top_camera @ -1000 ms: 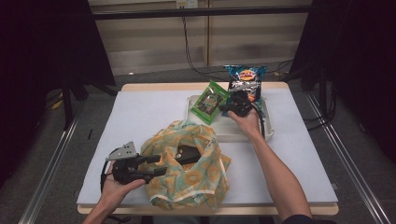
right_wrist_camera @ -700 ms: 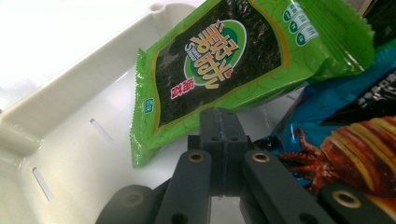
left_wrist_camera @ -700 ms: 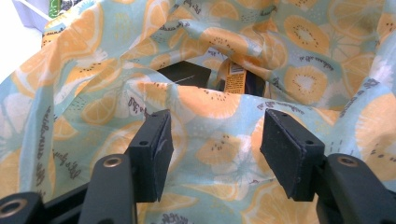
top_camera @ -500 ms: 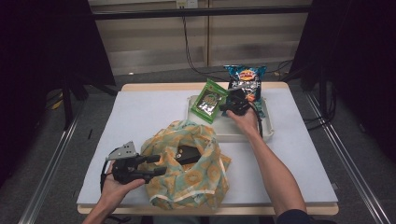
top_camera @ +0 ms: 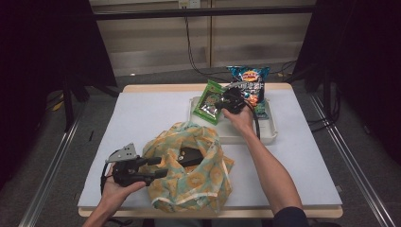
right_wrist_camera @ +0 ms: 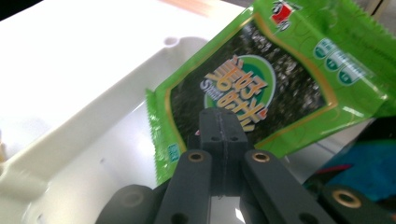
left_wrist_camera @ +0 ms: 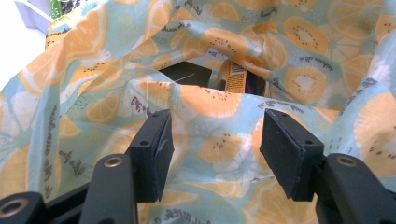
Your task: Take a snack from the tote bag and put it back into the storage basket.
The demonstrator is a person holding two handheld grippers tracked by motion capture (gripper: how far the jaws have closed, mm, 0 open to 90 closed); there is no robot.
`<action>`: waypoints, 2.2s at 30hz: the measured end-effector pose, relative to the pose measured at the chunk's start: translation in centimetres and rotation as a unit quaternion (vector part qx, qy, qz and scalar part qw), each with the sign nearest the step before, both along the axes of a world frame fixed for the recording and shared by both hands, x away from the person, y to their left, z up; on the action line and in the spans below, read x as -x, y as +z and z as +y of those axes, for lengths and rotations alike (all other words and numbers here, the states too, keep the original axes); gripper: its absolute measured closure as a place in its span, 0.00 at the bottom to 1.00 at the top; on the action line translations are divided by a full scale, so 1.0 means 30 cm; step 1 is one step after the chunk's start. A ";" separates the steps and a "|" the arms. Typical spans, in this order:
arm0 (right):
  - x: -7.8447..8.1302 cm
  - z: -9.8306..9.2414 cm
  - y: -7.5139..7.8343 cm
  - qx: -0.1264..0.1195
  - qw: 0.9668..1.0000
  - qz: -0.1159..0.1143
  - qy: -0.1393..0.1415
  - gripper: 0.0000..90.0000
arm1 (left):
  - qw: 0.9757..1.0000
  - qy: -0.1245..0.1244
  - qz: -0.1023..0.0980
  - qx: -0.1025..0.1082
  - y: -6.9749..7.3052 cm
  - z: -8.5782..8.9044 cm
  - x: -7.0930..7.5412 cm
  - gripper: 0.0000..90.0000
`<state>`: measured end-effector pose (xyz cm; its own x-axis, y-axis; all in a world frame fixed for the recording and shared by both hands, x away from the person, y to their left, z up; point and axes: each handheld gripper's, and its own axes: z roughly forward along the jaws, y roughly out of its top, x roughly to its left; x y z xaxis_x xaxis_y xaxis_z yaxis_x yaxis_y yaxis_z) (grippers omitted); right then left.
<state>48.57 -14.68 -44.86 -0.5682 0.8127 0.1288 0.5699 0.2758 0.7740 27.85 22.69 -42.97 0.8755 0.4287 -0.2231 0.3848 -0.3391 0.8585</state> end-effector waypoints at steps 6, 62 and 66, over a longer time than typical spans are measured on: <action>0.049 -0.005 0.005 -0.002 0.999 0.015 0.037 1.00 | 1.000 0.002 -0.003 0.003 0.007 -0.003 0.003 0.48; -0.070 0.035 -0.078 0.087 0.994 0.072 0.003 1.00 | 1.000 0.005 -0.004 0.001 0.008 0.004 -0.002 0.50; -0.072 0.033 -0.086 0.088 0.994 0.071 0.002 1.00 | 1.000 0.005 -0.006 -0.004 0.008 0.006 -0.006 0.50</action>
<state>50.72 -13.68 -47.44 -0.5571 0.8280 0.0643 0.6686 0.4012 0.6261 28.02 22.89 -42.73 0.8743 0.4383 -0.2085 0.3768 -0.3423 0.8607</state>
